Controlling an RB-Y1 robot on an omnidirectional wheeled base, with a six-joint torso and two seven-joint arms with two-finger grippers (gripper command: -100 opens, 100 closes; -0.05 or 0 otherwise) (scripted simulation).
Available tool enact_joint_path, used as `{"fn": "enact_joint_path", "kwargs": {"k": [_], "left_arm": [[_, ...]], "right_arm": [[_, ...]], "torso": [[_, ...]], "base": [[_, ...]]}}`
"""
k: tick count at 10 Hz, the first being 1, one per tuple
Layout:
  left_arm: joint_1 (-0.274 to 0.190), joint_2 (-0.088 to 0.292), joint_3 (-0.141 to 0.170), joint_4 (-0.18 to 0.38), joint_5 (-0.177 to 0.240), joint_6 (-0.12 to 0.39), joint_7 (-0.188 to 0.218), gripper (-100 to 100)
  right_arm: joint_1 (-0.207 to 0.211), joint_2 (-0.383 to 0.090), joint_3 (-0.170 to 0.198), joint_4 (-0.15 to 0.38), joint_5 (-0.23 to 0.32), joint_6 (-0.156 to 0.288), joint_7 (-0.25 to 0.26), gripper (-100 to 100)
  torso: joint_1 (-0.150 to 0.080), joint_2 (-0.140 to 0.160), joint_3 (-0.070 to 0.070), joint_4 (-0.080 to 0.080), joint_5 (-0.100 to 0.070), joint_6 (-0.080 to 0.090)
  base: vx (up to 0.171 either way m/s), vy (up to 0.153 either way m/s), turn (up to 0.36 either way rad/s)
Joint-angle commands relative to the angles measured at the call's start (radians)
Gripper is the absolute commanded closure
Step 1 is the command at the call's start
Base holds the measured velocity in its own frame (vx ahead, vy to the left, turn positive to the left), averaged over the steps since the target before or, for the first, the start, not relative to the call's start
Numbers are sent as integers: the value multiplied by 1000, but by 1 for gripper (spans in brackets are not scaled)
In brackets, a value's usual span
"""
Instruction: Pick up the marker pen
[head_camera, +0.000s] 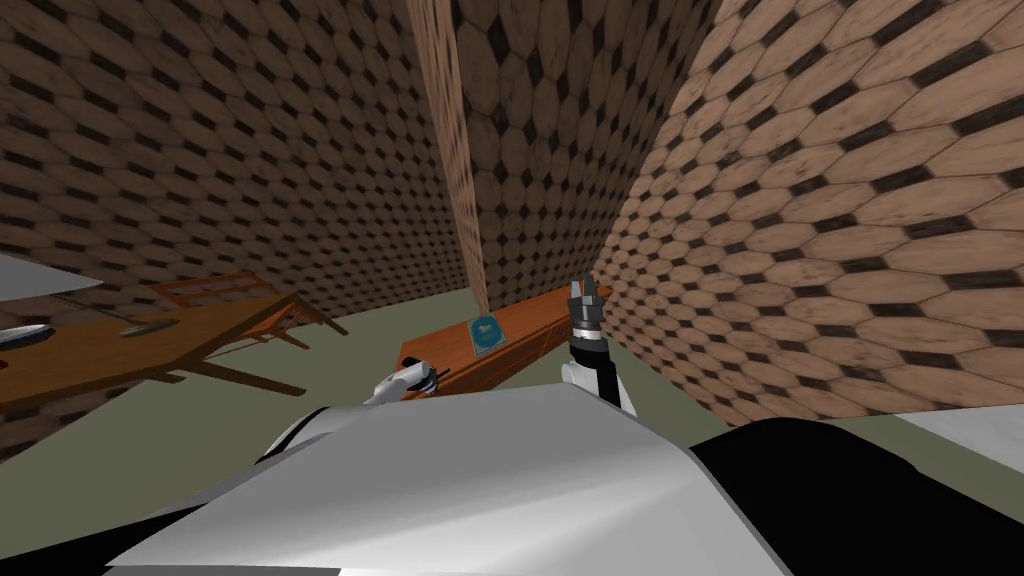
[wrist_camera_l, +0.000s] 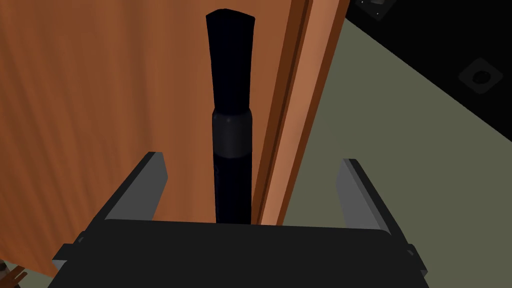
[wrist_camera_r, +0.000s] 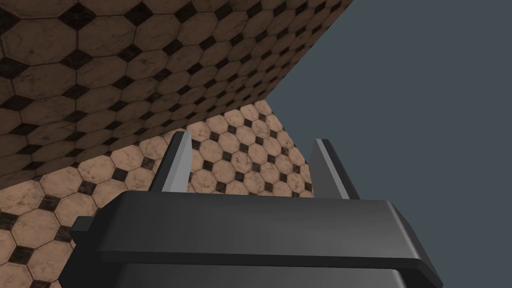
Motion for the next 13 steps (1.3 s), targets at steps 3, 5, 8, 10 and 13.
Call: {"fn": "enact_joint_path", "kwargs": {"k": [3, 5, 8, 10, 13], "left_arm": [[66, 26, -8, -64, 34, 22, 29, -100], [112, 75, -11, -95, 81, 9, 33, -100], [131, 123, -15, -35, 168, -3, 33, -100], [203, 172, -18, -118, 199, -15, 42, -100], [249, 220, -21, -130, 276, -27, 47, -100]], "right_arm": [[0, 0, 0, 0, 0, 0, 0, 0], [0, 0, 0, 0, 0, 0, 0, 0], [0, 0, 0, 0, 0, 0, 0, 0], [0, 0, 0, 0, 0, 0, 0, 0], [0, 0, 0, 0, 0, 0, 0, 0]], "torso": [[2, -1, -1, 0, 0, -1], [2, -3, -1, 0, 1, -1], [0, 0, 0, 0, 0, 0], [2, -1, -1, 0, 0, -1], [2, -1, -1, 0, 0, -1]], "base": [[-16, -14, -96], [-11, -13, -197], [-34, -32, -357], [-17, -22, -163], [-20, -26, -242]]}}
